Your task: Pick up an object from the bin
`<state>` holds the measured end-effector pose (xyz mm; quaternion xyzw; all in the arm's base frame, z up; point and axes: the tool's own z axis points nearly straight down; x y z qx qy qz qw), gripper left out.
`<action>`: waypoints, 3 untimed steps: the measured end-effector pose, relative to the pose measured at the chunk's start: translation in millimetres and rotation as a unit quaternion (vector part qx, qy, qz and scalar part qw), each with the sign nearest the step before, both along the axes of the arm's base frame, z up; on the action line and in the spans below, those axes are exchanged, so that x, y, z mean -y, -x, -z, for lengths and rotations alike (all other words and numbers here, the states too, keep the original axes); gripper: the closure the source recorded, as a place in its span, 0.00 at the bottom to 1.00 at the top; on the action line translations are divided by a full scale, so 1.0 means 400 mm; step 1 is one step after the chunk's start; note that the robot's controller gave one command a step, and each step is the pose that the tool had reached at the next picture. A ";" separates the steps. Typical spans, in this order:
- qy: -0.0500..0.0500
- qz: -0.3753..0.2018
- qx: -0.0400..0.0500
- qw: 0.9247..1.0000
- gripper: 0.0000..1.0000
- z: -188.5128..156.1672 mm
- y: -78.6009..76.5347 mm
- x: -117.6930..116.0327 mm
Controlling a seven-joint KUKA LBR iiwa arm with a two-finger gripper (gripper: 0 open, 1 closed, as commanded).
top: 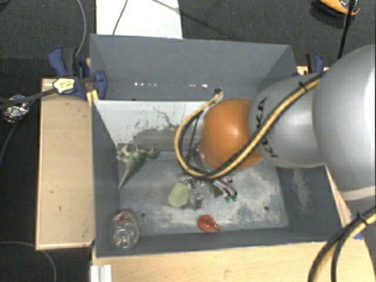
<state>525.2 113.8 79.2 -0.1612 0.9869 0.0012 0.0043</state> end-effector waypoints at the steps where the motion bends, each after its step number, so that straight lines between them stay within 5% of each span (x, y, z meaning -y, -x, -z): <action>1: 0.000 -0.069 0.003 0.998 1.00 -0.028 0.011 0.015; 2: 0.001 -0.090 0.003 0.996 1.00 -0.021 0.008 0.019; 3: 0.001 -0.123 0.004 0.992 1.00 -0.106 -0.022 0.026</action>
Offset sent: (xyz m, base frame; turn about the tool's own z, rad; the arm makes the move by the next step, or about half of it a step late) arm 0.0068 -0.0159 0.1498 -0.0212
